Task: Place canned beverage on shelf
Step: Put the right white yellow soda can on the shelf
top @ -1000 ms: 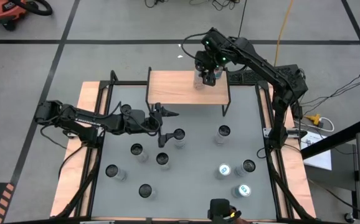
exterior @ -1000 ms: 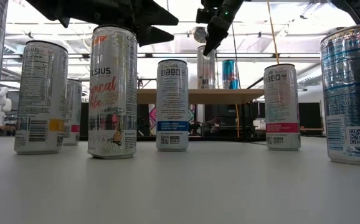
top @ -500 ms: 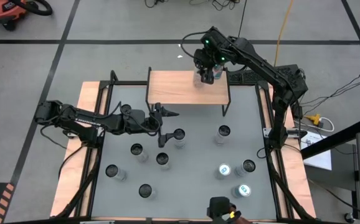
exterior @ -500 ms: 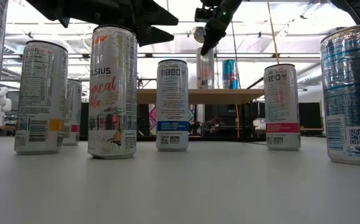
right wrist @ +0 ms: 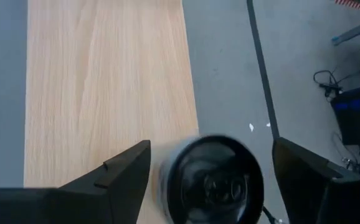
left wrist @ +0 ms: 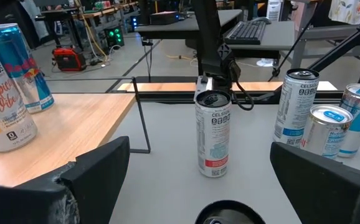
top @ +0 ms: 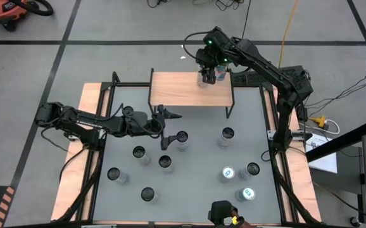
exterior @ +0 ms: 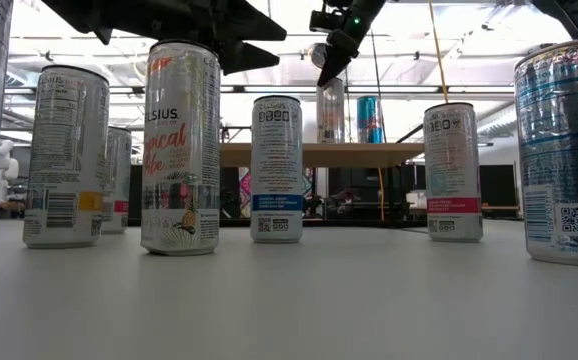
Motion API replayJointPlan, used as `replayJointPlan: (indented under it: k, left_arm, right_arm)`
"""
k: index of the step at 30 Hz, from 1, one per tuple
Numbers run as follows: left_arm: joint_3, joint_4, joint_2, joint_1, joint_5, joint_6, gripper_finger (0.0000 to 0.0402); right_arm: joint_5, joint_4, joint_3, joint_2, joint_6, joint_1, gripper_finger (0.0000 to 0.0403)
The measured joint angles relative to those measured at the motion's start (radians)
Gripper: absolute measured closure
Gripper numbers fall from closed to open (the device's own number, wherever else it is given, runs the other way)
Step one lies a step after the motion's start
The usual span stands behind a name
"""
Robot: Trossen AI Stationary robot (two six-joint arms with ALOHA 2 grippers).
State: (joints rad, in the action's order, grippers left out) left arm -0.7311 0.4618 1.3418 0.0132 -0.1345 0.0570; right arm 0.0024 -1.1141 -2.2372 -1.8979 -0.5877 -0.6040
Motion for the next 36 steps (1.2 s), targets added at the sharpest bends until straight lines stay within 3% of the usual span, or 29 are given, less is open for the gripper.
replayJointPlan:
  k: [7,18,24,36]
  left_arm:
    - [0.000,-0.002,0.000,0.000,0.000,0.000,0.0011]
    - [0.000,-0.007,0.000,0.001,0.000,0.000,0.0011]
    - [0.000,-0.011,0.000,0.015,0.000,0.000,0.0011]
    - [0.000,-0.037,0.000,0.029,0.000,0.001,0.0011]
  right_arm:
    - [0.130,0.041,0.000,0.054,0.003,0.044,0.0099]
    - [0.169,-0.193,0.028,0.119,0.233,0.241,0.0124]
    - [0.334,-0.162,0.150,0.118,0.286,0.329,0.0176]
    - [0.431,0.101,0.452,0.117,0.341,0.337,0.0310]
